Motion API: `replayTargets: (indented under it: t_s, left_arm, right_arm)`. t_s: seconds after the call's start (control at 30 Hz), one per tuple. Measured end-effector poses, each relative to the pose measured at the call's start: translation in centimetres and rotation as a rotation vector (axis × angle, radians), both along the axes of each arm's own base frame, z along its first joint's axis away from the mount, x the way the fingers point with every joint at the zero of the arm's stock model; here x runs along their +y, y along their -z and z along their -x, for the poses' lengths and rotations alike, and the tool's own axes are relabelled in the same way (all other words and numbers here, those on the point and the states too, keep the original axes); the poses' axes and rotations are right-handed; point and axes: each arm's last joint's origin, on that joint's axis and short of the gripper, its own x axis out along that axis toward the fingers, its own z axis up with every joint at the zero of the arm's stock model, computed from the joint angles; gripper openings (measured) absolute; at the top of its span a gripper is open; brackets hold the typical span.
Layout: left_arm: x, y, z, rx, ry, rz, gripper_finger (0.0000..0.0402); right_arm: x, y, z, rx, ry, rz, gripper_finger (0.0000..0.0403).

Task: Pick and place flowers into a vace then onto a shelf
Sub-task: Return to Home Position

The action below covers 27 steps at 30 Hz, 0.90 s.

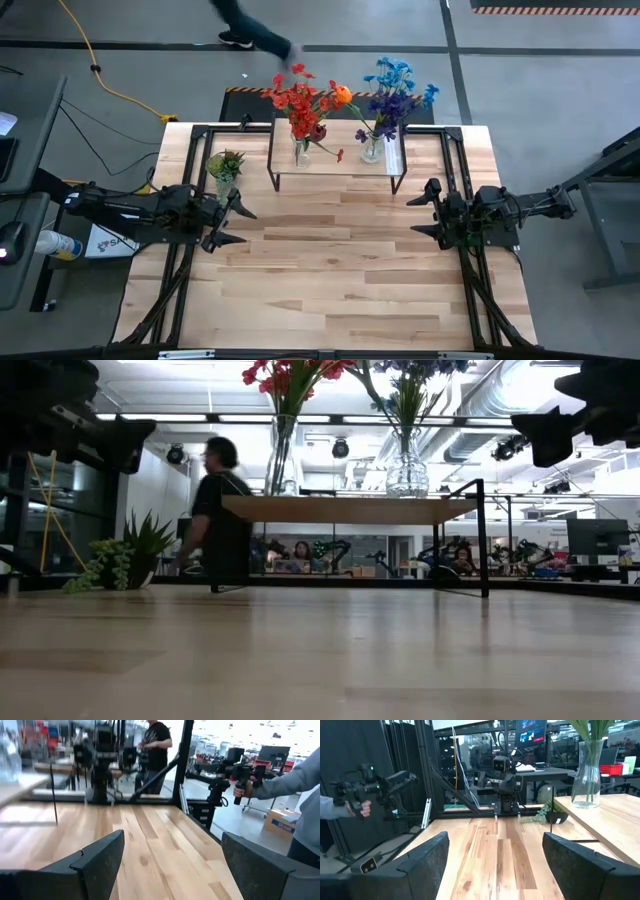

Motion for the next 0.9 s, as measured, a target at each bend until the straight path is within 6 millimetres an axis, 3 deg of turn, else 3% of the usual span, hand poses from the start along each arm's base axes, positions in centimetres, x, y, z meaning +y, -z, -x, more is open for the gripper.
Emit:
replayTargets:
  t_s: [0.4,0.63,0.9]
  left_arm:
    - [0.0,1.3,0.0,0.144,-0.002,0.020,0.0367]
    - [0.0,1.4,0.0,0.147,-0.002,0.020,0.0367]
    - [0.0,1.4,0.0,0.147,-0.003,0.020,0.0367]
  right_arm:
    - [0.0,-0.1,0.0,0.001,-0.009,-0.094,0.0312]
    - [0.0,-0.1,0.0,0.015,-0.017,-0.190,0.0312]
    - [0.0,0.1,0.0,0.031,-0.013,-0.164,0.0312]
